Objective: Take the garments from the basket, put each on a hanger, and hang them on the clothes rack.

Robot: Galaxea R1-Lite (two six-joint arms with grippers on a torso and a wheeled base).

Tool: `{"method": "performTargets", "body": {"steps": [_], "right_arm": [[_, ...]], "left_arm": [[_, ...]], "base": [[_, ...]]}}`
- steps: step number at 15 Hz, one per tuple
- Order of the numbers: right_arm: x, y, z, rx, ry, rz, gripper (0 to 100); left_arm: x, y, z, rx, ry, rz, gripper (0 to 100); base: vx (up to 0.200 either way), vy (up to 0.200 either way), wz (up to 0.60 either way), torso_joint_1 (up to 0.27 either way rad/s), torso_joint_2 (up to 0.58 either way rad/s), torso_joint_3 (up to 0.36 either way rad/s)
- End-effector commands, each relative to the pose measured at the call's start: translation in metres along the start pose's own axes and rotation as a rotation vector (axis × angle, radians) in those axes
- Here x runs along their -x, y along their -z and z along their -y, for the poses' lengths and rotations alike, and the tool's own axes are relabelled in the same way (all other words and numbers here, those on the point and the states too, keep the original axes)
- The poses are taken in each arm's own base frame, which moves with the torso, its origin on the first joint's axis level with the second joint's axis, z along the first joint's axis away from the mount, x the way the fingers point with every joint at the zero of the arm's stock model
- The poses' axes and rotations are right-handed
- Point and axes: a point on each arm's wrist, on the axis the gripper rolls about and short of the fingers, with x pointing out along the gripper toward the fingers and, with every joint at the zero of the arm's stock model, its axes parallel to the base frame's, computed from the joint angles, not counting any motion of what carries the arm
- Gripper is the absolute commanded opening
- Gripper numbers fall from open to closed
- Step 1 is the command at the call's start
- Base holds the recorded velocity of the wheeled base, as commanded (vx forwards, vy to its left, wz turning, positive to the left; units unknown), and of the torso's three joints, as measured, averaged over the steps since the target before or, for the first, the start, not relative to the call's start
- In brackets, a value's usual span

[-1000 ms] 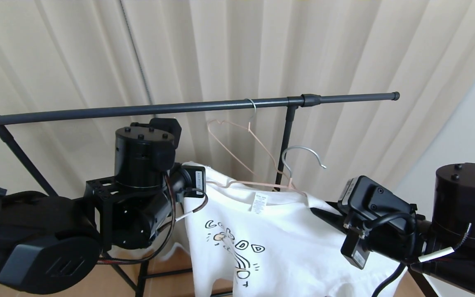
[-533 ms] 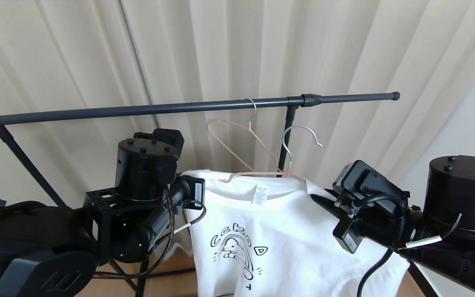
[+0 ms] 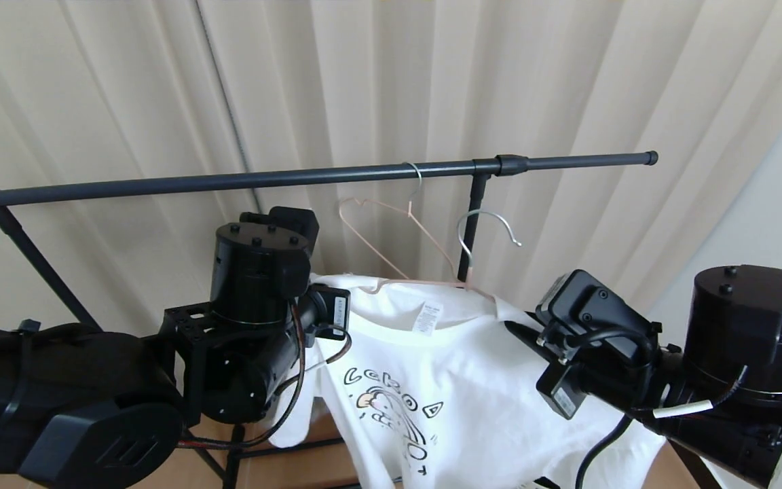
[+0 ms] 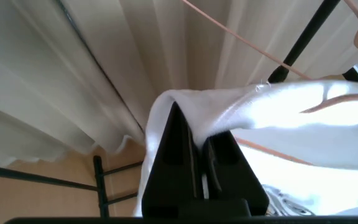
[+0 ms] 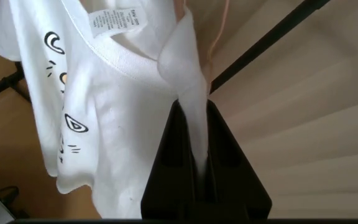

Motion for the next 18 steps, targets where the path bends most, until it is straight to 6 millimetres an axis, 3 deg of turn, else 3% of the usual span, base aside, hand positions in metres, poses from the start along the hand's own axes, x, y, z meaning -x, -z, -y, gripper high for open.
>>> {"method": "performTargets", "body": {"steps": [1, 4, 7, 9, 13, 18], "right_arm": [[-0.005, 0.006, -0.010, 0.014, -0.040, -0.027, 0], [-0.005, 0.009, -0.015, 0.015, -0.090, -0.023, 0], [0.019, 0.007, -0.014, 0.008, -0.295, 0.114, 0], [0.020, 0.005, -0.012, 0.003, -0.320, 0.137, 0], [0.004, 0.006, -0.014, -0.056, -0.316, 0.097, 0], [-0.022, 0.006, -0.018, -0.126, -0.228, 0.091, 0]], "left_arm": [[-0.001, -0.001, 0.002, 0.001, 0.004, 0.003, 0], [0.002, 0.000, 0.006, -0.007, 0.020, 0.002, 0], [0.001, 0.001, 0.005, -0.008, 0.017, 0.000, 0], [0.001, 0.001, 0.005, -0.019, 0.017, 0.000, 0], [0.007, -0.001, 0.011, -0.042, 0.046, 0.013, 0], [0.029, -0.013, 0.016, -0.039, 0.103, 0.063, 0]], "base": [[0.000, 0.000, 0.00, 0.000, 0.00, 0.000], [0.000, 0.000, 0.00, 0.000, 0.00, 0.000], [0.000, 0.000, 0.00, 0.000, 0.00, 0.000], [0.000, 0.000, 0.00, 0.000, 0.00, 0.000], [0.000, 0.000, 0.00, 0.000, 0.00, 0.000], [0.000, 0.000, 0.00, 0.000, 0.00, 0.000]]}}
